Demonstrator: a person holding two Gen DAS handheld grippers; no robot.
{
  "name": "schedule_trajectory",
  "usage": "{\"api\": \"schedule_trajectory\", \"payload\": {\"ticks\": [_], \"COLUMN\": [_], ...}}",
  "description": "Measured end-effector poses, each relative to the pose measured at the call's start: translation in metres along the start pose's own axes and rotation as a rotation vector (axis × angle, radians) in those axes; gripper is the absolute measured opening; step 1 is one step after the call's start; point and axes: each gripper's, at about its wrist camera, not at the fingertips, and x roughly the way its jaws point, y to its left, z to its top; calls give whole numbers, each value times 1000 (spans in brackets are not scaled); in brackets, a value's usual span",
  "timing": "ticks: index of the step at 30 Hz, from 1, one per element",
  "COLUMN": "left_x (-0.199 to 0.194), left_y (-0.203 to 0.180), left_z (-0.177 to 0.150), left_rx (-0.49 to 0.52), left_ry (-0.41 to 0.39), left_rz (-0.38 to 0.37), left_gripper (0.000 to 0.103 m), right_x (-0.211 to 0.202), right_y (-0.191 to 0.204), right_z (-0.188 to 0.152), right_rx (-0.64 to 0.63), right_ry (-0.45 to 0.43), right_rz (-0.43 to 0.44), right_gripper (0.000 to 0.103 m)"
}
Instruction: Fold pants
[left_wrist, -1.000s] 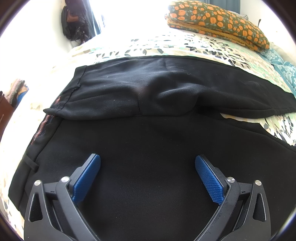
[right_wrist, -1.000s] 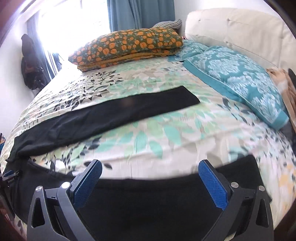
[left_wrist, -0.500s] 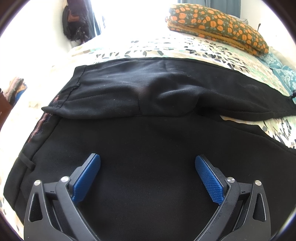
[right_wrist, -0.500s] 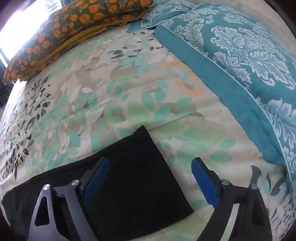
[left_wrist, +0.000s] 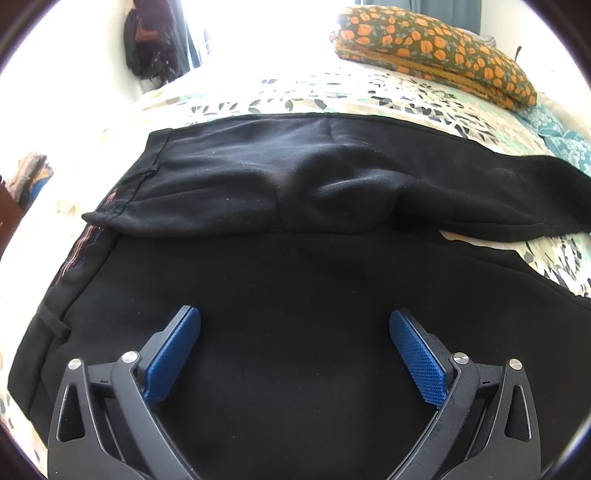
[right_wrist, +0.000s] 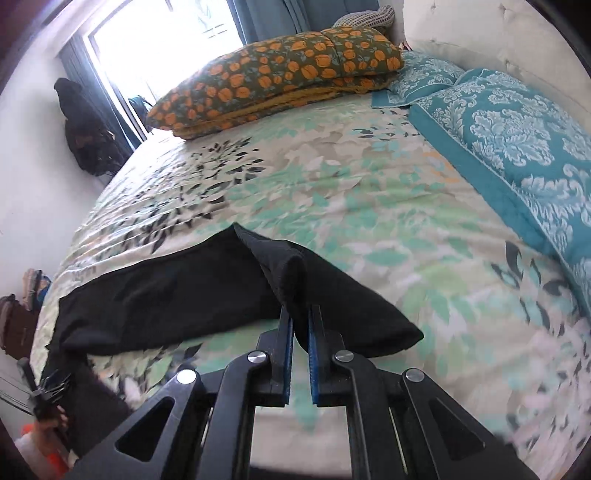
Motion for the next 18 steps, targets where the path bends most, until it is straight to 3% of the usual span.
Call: {"api": "schedule_trajectory", "payload": {"ticks": [2, 5, 7, 9, 13, 18], "left_x": [-1, -8, -18, -29, -34, -10], "left_y": [0, 0, 2, 2, -13, -47], "left_z": [2, 11, 18, 27, 64, 123], "left_rx": [1, -11, -53, -91, -124, -181], "left_ry": [17, 82, 106, 95, 92, 117], "left_rz": [-3, -16, -95, -183, -257, -421], "left_gripper": [103, 101, 101, 101, 101, 101], "right_x": [-27, -52, -59, -58, -61, -59], "right_y": [4, 1, -7, -16, -23, -24], "right_z": [-52, -115, -140, -148, -139, -136], "right_rx": [80, 157, 222, 264, 236, 230], "right_ry": [-17, -80, -103, -96, -142, -155], "right_rz": [25, -45, -80, -70, -83, -60], "right_gripper": [6, 6, 6, 6, 6, 6]}}
